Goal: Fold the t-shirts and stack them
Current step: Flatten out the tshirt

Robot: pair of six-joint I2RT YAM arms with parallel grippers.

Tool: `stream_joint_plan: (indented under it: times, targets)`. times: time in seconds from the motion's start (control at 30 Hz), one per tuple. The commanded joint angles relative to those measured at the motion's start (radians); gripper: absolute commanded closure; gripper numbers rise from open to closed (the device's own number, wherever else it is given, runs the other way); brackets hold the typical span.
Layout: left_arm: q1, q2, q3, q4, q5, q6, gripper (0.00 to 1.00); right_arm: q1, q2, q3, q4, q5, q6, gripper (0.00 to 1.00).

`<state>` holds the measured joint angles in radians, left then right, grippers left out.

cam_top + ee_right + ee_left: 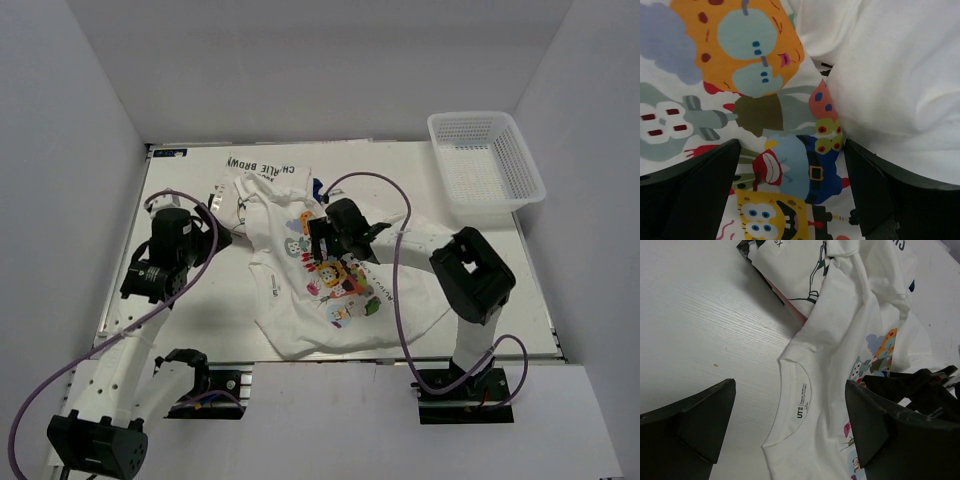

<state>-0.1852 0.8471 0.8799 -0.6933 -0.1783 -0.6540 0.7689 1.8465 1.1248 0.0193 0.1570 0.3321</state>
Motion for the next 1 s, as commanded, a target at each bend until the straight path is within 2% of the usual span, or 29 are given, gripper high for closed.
stream_joint_plan:
  times: [0.0, 0.13, 0.2, 0.23, 0.33, 0.47, 0.63, 0.73, 0.87, 0.97]
  targets:
    - [0.006, 0.038, 0.056, 0.061, 0.017, 0.025, 0.00, -0.026, 0.033, 0.033, -0.018, 0.018, 0.083, 0.10]
    - [0.006, 0.136, 0.083, 0.132, 0.057, 0.048, 0.00, -0.085, -0.042, -0.107, -0.053, -0.020, 0.119, 0.10]
    - [0.006, 0.225, 0.135, 0.187, 0.077, 0.069, 0.00, -0.123, -0.152, -0.266, -0.116, 0.011, 0.151, 0.10]
    - [0.006, 0.257, 0.136, 0.187, 0.077, 0.080, 0.00, -0.132, -0.174, -0.267, -0.116, 0.024, 0.159, 0.10]
    - [0.006, 0.398, 0.241, 0.212, 0.098, 0.131, 0.00, -0.190, -0.320, -0.438, -0.192, 0.038, 0.154, 0.10]
    - [0.006, 0.554, 0.321, 0.256, 0.125, 0.154, 0.00, -0.292, -0.502, -0.604, -0.283, -0.023, 0.203, 0.10]
    - [-0.003, 0.719, 0.416, 0.324, 0.245, 0.207, 0.00, -0.365, -0.602, -0.565, -0.401, 0.070, 0.200, 0.10]
    - [-0.003, 0.822, 0.505, 0.298, 0.286, 0.257, 0.00, -0.379, -0.671, -0.488, -0.394, 0.040, 0.145, 0.10]
    - [-0.003, 1.015, 0.597, 0.252, 0.300, 0.289, 0.00, -0.376, -0.713, -0.441, -0.331, -0.076, 0.047, 0.10]
    - [-0.003, 1.093, 0.646, 0.198, 0.215, 0.315, 0.00, -0.376, -0.707, -0.418, -0.309, -0.079, 0.025, 0.10]
